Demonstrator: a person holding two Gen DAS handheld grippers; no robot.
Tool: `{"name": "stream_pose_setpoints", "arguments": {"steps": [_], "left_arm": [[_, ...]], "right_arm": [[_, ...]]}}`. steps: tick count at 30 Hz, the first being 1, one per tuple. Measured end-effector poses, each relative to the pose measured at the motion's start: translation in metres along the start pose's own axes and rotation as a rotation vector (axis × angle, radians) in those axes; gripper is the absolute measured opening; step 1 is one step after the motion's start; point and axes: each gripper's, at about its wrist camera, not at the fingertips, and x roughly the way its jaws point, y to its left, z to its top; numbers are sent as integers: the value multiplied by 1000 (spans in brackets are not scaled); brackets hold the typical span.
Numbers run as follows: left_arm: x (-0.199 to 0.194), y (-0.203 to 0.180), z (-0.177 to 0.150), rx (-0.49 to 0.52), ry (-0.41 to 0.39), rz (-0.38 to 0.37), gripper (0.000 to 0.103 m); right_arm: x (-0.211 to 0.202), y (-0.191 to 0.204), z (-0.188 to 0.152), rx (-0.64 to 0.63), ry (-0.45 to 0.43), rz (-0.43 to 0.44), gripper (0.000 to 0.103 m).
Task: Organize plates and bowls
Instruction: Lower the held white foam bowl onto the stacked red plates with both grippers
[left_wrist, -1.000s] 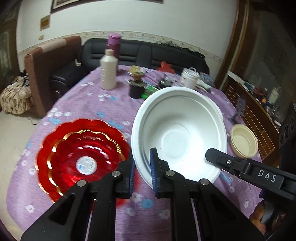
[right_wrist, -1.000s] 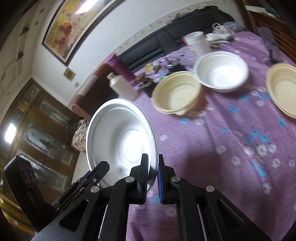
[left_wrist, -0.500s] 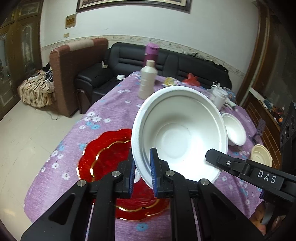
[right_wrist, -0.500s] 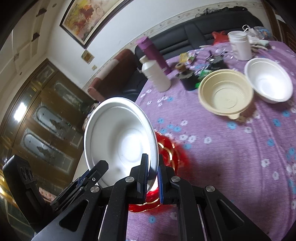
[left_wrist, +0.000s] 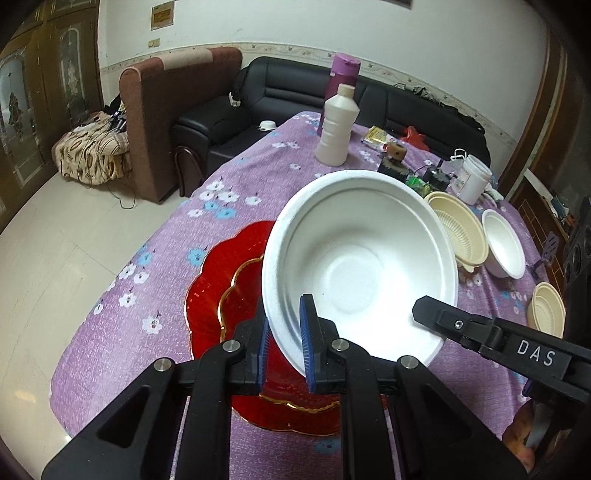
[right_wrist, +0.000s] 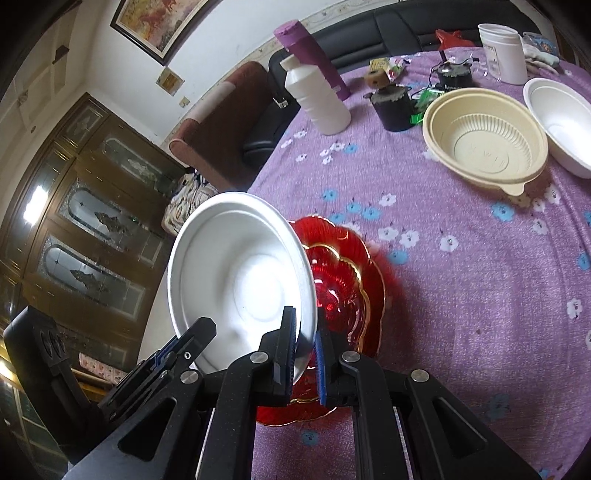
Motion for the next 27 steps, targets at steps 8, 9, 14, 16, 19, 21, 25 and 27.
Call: {"name": "stream_pose_setpoints", "arguments": {"steps": [8,9,14,16,19,21,25,27], "left_arm": [[6,5,-5,-7,26,4,14],[6,6,-5,-7,29,4,14],[8,8,-7,-12,39,5,14],[9,9,-7,-13,42,4,14],[12,10,-9,-15,50,4,14],[13,11,-9,-16,57,4,14],[16,11,-9,-15,65,5,14],[17,12,-9,-17,68,5,14]], "right_arm": [[8,2,-7,-2,25,-20,8],[9,2,-7,-2,27,-21,8],[11,3,-9,-5,37,-28,8],[12,3,-10,-5,40,-30,8],[15,3,-10,-6,45,-34,8],[15,4,-11,-5,50,-36,8],[18,3,-11,-2,57,-38,8],[20,3,-11,-2,60,-38,8]]}}
